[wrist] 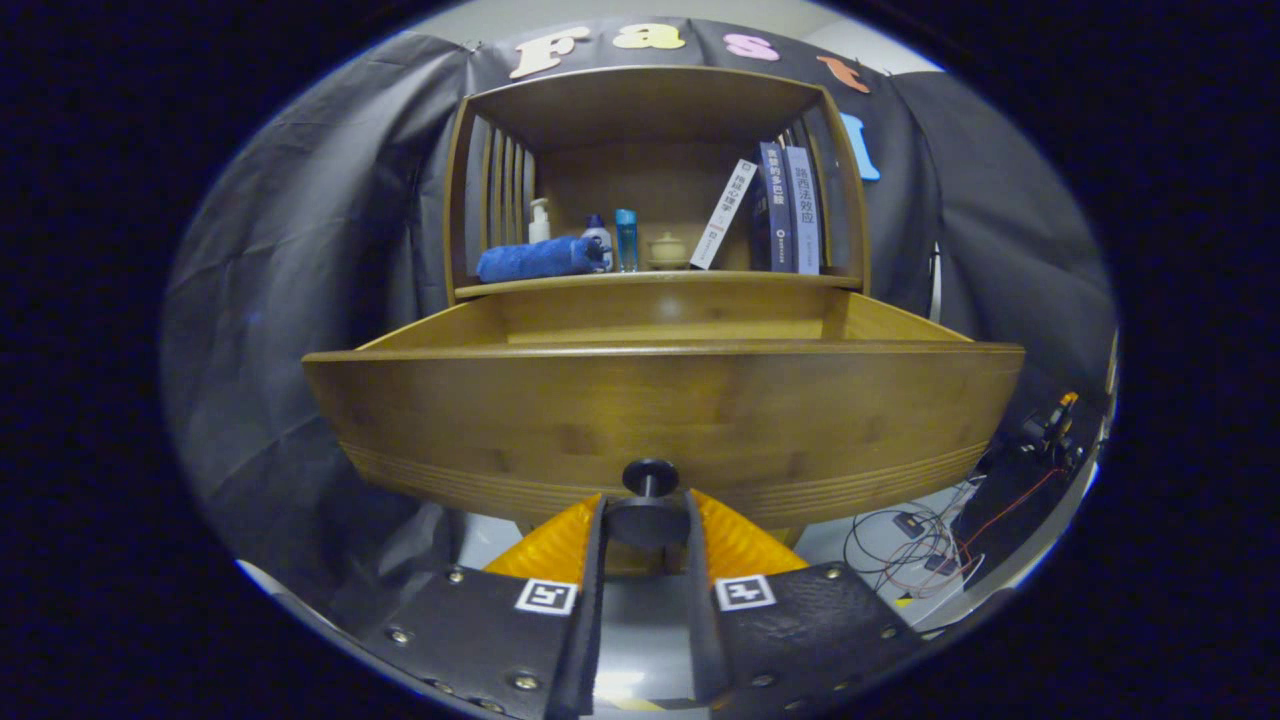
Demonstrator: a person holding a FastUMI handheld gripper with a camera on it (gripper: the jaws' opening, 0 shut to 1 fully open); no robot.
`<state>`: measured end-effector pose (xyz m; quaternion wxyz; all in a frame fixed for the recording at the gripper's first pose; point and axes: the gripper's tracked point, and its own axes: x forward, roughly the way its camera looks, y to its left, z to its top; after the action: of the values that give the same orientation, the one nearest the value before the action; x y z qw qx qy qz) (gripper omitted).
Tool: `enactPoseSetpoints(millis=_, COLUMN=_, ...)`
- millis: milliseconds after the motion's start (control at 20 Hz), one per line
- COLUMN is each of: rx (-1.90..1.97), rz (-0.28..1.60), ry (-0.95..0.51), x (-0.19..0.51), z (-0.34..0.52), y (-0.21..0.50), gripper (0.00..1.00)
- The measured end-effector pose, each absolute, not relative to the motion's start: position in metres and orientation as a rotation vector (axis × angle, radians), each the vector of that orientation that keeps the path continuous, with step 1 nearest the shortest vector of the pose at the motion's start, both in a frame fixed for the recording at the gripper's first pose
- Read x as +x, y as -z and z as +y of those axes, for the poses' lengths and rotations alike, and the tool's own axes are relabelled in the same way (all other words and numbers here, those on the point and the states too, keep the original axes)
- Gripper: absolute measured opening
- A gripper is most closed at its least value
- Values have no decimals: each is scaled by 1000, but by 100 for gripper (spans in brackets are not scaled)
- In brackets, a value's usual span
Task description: Pull open the drawer, take out the items inside it, and place them on the countertop above the cabinet.
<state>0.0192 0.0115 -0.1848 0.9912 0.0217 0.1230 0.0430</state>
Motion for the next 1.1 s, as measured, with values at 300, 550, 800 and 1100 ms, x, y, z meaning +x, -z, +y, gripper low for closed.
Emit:
enactPoseSetpoints(millis=300, rx=27, rz=230, ry=-79, x=20, z=23, y=134, gripper=98)
enactPoseSetpoints(millis=550, rx=21, rz=182, ry=-84, x=32, z=31, y=73, gripper=98)
enactPoseSetpoints(millis=800, rx=8, rz=254, ry=-74, x=74, z=28, y=48, gripper=98)
enactPoseSetpoints(millis=1100, rx=25, rz=512, ry=-55, x=130, z=24, y=83, gripper=98)
